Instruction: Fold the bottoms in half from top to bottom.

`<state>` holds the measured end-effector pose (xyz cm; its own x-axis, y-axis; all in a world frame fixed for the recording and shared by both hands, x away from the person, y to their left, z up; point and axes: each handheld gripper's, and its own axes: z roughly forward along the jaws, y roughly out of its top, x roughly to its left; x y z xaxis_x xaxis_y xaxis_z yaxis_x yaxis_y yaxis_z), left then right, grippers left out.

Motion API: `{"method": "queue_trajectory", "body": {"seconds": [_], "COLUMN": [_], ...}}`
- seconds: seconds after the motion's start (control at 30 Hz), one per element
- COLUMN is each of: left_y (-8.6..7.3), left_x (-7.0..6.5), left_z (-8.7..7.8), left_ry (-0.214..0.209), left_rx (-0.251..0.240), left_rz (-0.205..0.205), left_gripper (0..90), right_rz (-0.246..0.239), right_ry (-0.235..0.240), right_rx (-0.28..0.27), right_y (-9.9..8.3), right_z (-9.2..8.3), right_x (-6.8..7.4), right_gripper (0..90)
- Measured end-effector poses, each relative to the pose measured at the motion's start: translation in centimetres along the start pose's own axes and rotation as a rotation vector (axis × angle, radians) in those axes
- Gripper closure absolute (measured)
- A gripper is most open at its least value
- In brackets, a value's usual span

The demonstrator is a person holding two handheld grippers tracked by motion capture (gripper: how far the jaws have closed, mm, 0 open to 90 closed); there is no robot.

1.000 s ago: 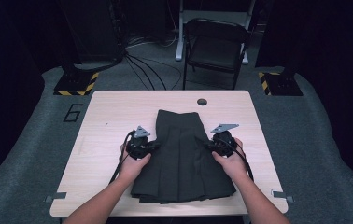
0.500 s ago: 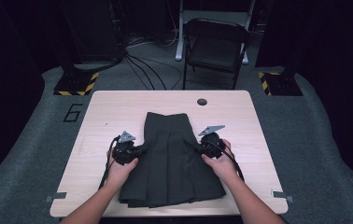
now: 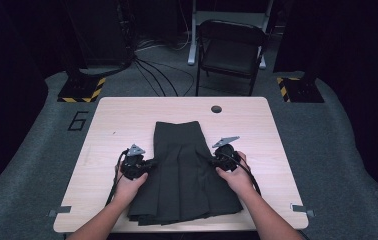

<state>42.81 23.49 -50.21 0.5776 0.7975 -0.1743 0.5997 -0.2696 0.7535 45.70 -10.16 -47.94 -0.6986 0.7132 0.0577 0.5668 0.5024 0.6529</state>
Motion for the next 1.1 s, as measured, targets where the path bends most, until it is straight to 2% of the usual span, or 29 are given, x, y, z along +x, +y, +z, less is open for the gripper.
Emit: {"method": "queue_trajectory", "body": {"seconds": [0.13, 0.2, 0.23, 0.3, 0.53, 0.73, 0.77, 0.83, 0.87, 0.97, 1.1], "left_y": [-0.2, -0.2, -0.2, -0.3, -0.4, -0.5, -0.5, -0.5, -0.5, -0.4, 0.2], "left_x": [0.1, 0.2, 0.2, 0.2, 0.3, 0.3, 0.3, 0.3, 0.3, 0.4, 0.7], "left_z": [0.4, 0.4, 0.4, 0.4, 0.5, 0.6, 0.6, 0.6, 0.6, 0.6, 0.3], "left_ry": [0.005, -0.001, 0.0, 0.009, 0.003, 0.002, 0.002, 0.003, 0.004, 0.016, 0.012], "left_rx": [0.006, 0.02, 0.02, 0.02, 0.016, 0.02, 0.022, 0.022, 0.022, 0.006, -0.009], "left_rz": [-0.015, -0.008, -0.009, 0.0, -0.015, -0.014, -0.013, -0.008, -0.008, -0.037, -0.039], "left_gripper": [77.4, 77.4, 77.4, 77.3, 75.4, 75.7, 75.6, 75.3, 74.3, 66.1, 60.8], "right_rz": [0.012, 0.007, 0.021, 0.005, 0.023, 0.009, 0.029, 0.014, 0.023, 0.027, 0.044], "right_ry": [0.003, 0.005, 0.005, 0.002, 0.003, -0.002, -0.005, -0.001, 0.002, 0.002, 0.008], "right_rx": [0.01, 0.016, 0.024, 0.025, 0.025, 0.039, 0.033, 0.035, 0.038, 0.034, 0.022], "right_y": [-0.1, -0.2, -0.3, -0.3, -0.3, -0.4, -0.4, -0.4, -0.4, -0.4, -0.3], "right_z": [0.4, 0.7, 0.7, 0.9, 1.0, 1.4, 1.4, 1.4, 1.4, 1.3, 1.1], "right_x": [-0.2, -0.3, -0.2, -0.3, -0.2, -0.3, -0.1, -0.3, -0.2, -0.3, -0.2], "right_gripper": [80.6, 80.5, 80.5, 80.3, 79.3, 79.6, 79.6, 79.4, 79.0, 72.6, 64.6]}}
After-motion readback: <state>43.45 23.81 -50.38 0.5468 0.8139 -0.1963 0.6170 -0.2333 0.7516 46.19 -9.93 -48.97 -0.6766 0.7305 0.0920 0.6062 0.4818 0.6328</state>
